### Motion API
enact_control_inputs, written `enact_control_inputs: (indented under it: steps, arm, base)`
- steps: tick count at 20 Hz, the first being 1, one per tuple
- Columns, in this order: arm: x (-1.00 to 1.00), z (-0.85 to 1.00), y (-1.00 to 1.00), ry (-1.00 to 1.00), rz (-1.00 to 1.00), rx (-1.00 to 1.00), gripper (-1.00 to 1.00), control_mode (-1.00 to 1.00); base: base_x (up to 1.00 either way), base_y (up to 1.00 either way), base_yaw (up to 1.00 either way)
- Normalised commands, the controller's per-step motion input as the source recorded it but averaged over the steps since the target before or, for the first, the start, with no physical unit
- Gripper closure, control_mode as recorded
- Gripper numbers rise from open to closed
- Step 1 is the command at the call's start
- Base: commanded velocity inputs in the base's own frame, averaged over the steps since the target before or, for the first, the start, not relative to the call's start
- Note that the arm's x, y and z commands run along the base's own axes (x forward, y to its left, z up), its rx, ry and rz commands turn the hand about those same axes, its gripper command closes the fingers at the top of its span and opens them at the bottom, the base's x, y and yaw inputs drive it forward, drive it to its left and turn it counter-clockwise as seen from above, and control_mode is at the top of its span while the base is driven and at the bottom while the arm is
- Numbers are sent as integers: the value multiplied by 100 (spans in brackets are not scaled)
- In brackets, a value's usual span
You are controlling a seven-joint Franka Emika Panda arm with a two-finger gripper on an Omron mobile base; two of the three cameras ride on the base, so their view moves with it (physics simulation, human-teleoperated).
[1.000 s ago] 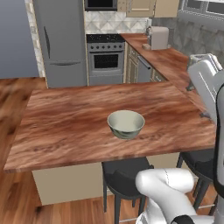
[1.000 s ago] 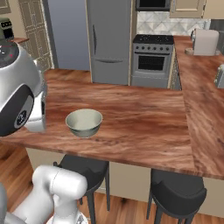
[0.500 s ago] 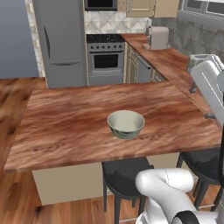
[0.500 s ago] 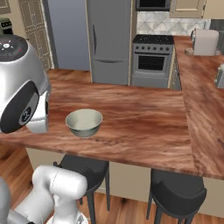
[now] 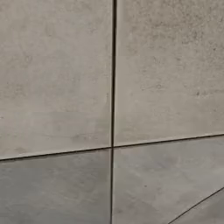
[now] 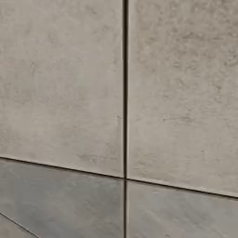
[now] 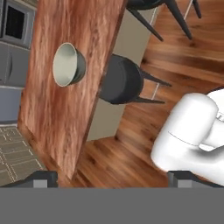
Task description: Pick up the bowls from the cabinet and place each bowl in front of a stool on the dining counter.
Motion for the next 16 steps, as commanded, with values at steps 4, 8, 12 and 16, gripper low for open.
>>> enact_control_inputs:
  steps: [4, 8, 12, 16]
  arm:
    - [0, 0, 0, 0, 0, 0, -100, 100]
    - [0, 0, 0, 0, 0, 0, -100, 100]
    - [0, 0, 0, 0, 0, 0, -100, 100]
    - [0, 0, 0, 0, 0, 0, -100, 100]
  base:
    - [-48, 100, 2]
    - [-5, 100, 0]
    - [36, 100, 0]
    - [52, 100, 0]
